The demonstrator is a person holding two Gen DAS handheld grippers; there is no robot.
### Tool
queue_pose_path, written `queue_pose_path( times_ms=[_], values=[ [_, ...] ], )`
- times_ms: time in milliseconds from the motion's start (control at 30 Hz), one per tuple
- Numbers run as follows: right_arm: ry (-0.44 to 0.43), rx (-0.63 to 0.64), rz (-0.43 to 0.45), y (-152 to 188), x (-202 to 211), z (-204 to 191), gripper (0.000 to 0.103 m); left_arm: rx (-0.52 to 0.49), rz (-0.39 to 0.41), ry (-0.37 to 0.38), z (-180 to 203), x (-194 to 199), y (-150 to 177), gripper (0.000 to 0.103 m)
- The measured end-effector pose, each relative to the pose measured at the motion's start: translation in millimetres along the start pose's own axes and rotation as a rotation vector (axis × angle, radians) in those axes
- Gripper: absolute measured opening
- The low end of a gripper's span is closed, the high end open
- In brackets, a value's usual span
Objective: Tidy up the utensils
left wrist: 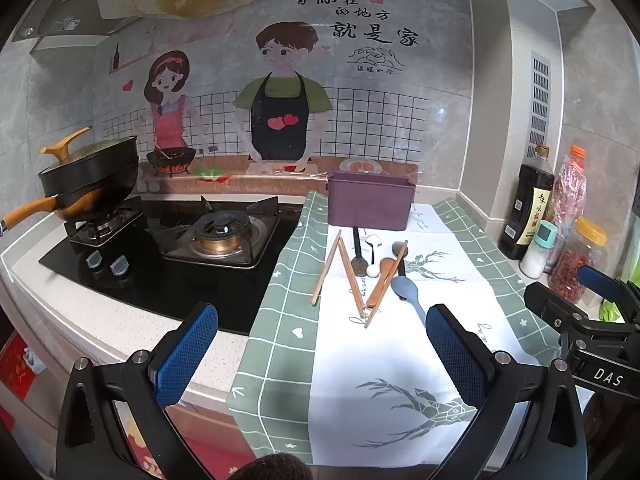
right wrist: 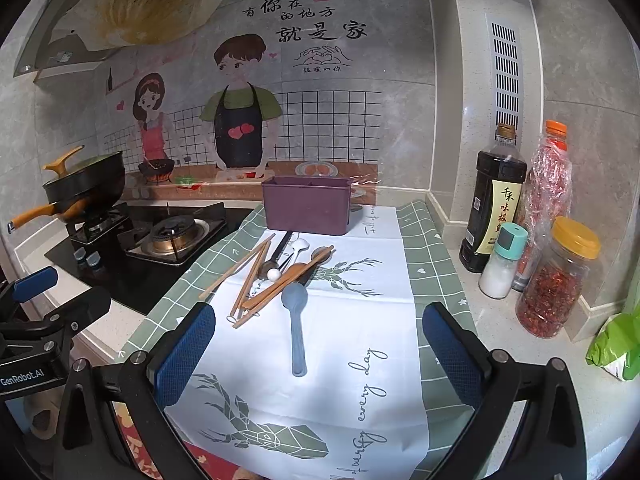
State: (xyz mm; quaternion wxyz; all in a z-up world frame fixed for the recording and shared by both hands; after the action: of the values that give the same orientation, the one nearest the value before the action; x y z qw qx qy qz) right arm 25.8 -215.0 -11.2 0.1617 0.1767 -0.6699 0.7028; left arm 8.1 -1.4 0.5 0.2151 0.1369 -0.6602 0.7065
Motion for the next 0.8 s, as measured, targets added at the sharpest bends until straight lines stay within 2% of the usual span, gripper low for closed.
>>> queue_pose_path(
  times_ms=[800],
  values=[
    [0.003,-0.006,0.003,0,2,2,0.103,-0.017,0.001,0.018,15,2,2,0.103]
  ],
)
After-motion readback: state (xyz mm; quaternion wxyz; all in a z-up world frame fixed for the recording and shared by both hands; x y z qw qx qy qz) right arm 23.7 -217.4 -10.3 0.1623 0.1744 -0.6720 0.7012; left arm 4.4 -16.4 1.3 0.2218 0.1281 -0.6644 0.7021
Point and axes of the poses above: each gripper's, at about its wrist camera, not at the fingertips, and x roughly against the way its jaws point, z to its right, y to its underside, the point moved 2 cm from there along -x, roughly the way its jaws point, and after that the axes turned 6 degrees about y, right-handed, at the moved point
